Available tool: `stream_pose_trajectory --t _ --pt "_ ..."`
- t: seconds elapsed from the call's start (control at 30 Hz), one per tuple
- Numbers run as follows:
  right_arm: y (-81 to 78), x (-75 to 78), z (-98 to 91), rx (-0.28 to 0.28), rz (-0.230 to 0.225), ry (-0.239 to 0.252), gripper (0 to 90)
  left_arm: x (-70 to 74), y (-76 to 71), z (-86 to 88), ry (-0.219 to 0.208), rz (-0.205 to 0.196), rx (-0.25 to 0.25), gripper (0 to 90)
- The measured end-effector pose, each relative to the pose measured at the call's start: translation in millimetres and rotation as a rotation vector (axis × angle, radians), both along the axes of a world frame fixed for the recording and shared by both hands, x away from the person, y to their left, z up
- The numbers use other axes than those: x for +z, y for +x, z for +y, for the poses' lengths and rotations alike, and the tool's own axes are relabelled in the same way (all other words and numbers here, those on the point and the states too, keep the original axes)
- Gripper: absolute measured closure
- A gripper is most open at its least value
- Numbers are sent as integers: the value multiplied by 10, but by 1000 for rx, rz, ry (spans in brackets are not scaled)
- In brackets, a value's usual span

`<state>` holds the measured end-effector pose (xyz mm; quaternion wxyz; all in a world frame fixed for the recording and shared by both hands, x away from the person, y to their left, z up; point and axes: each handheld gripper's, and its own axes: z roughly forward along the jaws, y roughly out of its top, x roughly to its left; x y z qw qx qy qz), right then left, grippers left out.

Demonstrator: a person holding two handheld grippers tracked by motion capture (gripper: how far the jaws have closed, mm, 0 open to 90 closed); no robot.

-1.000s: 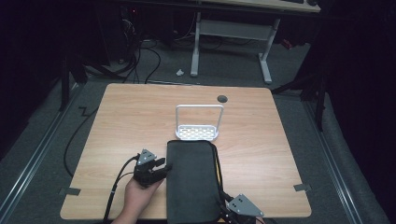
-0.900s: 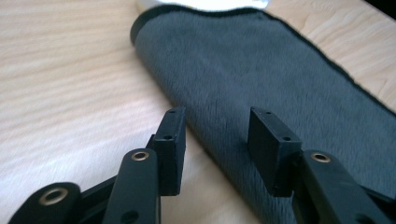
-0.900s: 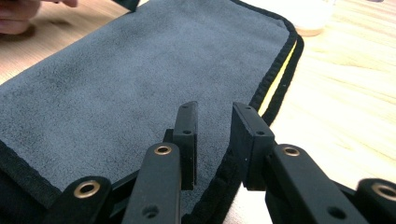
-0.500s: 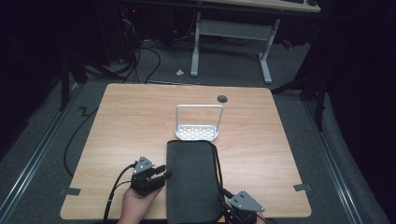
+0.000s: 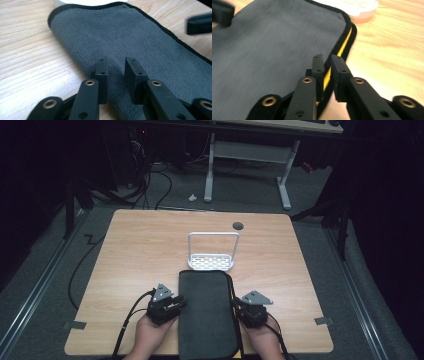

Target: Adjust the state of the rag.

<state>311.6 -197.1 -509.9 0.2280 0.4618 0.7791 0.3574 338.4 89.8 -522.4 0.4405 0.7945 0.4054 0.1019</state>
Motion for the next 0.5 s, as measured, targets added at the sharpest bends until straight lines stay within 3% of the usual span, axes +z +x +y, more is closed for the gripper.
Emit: stream_pose_trajectory --t 0.13,0.3,0.5 --pt "287 -99 117 -5 65 -57 882 -61 51 -94 70 11 -13 787" --pt "283 -118 134 2 71 -70 885 -64 58 -101 91 10 -26 796" --pt "96 -124 96 26 59 -84 883 -58 -52 -103 93 21 -60 796"
